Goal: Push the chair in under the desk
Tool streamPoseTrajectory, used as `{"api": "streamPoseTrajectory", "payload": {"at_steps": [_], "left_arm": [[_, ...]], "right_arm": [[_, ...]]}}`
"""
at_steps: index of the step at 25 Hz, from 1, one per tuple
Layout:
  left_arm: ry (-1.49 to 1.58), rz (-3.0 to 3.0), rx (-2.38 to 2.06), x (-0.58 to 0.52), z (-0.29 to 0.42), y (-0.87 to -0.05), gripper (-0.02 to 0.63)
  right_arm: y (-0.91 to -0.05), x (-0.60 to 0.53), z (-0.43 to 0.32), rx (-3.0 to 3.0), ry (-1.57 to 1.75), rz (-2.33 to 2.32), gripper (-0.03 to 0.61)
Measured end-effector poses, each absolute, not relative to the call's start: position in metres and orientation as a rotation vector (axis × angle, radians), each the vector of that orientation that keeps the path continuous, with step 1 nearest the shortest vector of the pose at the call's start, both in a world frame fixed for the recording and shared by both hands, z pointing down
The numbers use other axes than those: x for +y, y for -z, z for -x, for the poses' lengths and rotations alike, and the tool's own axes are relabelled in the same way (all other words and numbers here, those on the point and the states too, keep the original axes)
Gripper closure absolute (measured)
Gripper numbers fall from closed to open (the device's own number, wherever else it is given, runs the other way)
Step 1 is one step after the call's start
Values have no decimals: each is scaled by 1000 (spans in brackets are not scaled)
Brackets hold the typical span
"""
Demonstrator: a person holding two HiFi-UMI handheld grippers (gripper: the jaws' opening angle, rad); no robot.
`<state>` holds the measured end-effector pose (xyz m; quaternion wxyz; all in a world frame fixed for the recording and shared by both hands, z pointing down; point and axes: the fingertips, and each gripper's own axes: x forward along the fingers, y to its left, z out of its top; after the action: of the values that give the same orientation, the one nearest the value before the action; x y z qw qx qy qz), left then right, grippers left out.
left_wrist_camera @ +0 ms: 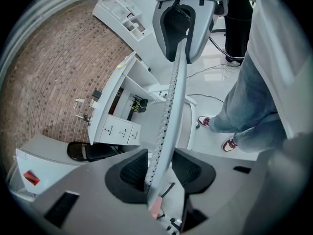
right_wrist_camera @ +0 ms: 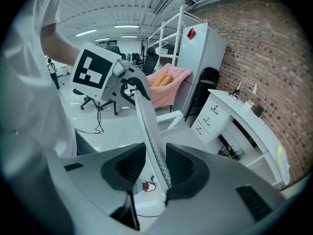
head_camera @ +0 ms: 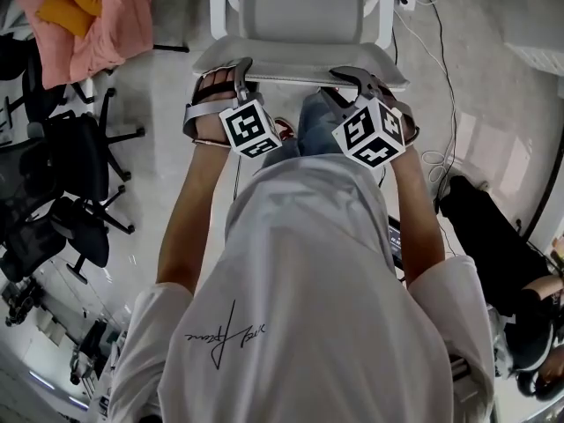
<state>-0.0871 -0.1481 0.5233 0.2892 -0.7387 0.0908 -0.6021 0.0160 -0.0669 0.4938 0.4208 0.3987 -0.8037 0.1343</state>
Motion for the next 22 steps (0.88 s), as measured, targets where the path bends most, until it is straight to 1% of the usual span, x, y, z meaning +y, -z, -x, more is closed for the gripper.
{"api": "streamPoseTrajectory", "payload": {"at_steps": [22], "left_arm": [[1494,1966,204,-167,14,-524,462]], "right_arm": [[-496,-84,-85,-2006,-343,-1029,433]]}}
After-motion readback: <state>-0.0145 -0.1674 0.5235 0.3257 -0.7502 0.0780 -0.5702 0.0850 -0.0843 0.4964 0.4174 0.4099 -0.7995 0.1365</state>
